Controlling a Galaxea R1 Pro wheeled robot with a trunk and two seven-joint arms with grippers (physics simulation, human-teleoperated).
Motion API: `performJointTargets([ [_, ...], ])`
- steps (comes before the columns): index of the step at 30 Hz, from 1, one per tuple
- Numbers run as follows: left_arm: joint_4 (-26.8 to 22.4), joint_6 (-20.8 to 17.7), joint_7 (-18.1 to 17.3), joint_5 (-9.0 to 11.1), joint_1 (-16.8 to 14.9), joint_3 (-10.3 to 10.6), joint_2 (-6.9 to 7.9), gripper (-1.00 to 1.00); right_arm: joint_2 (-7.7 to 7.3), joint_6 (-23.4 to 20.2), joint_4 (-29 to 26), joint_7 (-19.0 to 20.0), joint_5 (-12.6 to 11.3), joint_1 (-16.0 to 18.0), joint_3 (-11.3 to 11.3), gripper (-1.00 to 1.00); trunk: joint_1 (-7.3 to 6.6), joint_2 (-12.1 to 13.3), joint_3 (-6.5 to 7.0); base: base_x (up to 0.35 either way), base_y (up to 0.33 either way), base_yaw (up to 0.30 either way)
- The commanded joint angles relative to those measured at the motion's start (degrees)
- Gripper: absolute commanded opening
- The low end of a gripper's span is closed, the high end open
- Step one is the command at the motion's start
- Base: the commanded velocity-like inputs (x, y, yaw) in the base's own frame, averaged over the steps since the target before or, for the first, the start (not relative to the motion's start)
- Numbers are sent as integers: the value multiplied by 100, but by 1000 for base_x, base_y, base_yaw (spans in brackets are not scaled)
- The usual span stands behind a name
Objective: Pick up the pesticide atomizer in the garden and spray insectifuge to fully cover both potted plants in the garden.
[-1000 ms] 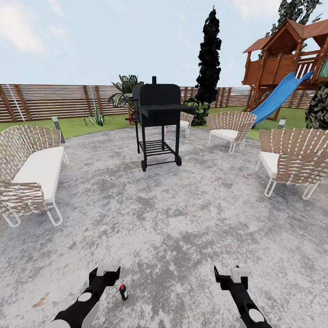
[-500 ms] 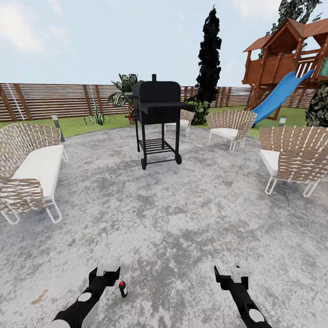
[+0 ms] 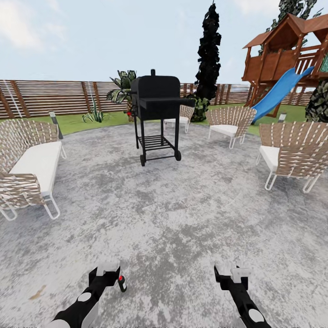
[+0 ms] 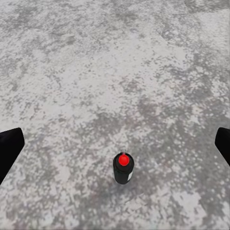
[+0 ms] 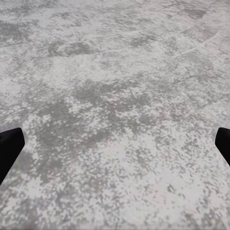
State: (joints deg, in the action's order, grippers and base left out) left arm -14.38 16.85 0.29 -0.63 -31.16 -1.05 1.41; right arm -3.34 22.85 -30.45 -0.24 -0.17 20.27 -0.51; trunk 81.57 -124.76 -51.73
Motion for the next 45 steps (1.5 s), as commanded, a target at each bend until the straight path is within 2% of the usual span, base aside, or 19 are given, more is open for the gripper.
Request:
performJointTargets([
  [1,5,20,1,-7,-4,-10,-1,100,0,19,4,-2,-1,3,-3,100,21,-44,-26,0,0,-27],
  [45,5,14,-3,-7,-4,-10,-1,100,0,26,4,5,11,3,7,100,988,-1808,-1204,0,0,-12],
])
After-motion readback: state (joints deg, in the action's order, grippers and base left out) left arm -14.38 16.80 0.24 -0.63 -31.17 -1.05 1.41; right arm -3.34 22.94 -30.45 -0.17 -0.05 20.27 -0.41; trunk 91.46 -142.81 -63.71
